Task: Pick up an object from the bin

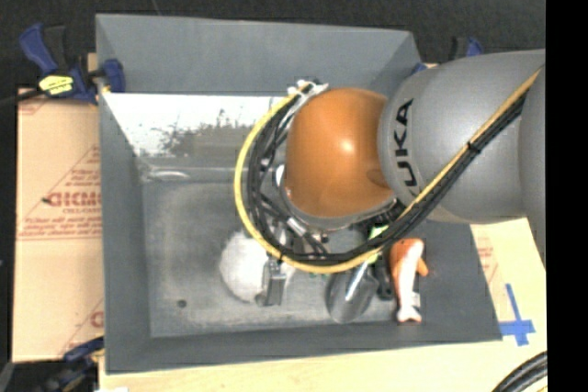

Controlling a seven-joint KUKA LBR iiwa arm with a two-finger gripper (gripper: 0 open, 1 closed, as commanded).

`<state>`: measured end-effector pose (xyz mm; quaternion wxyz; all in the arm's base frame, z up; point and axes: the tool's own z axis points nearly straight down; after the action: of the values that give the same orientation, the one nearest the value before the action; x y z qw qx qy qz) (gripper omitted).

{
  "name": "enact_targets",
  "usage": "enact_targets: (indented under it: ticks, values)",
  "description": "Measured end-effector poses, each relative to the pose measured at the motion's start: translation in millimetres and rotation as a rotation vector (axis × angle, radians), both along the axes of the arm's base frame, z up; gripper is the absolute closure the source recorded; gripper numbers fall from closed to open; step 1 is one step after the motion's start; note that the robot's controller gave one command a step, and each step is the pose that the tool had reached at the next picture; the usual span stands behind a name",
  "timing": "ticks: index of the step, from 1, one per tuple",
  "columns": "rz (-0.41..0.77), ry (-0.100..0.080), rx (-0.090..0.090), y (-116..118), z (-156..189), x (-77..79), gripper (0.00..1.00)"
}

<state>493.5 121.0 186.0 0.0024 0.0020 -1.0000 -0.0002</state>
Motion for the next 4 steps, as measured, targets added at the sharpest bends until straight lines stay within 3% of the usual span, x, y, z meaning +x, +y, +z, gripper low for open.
enact_targets:
  ticks: [1, 2, 4]
  values:
    - [-0.005, -0.007, 0.001, -0.6, 3.1, 1.9, 0.0]
    - [0.114, -0.005, 0.001, -34.8, -117.8, 50.5, 0.0]
    - [0.107, -0.011, 0.004, -34.8, -115.4, 50.7, 0.0]
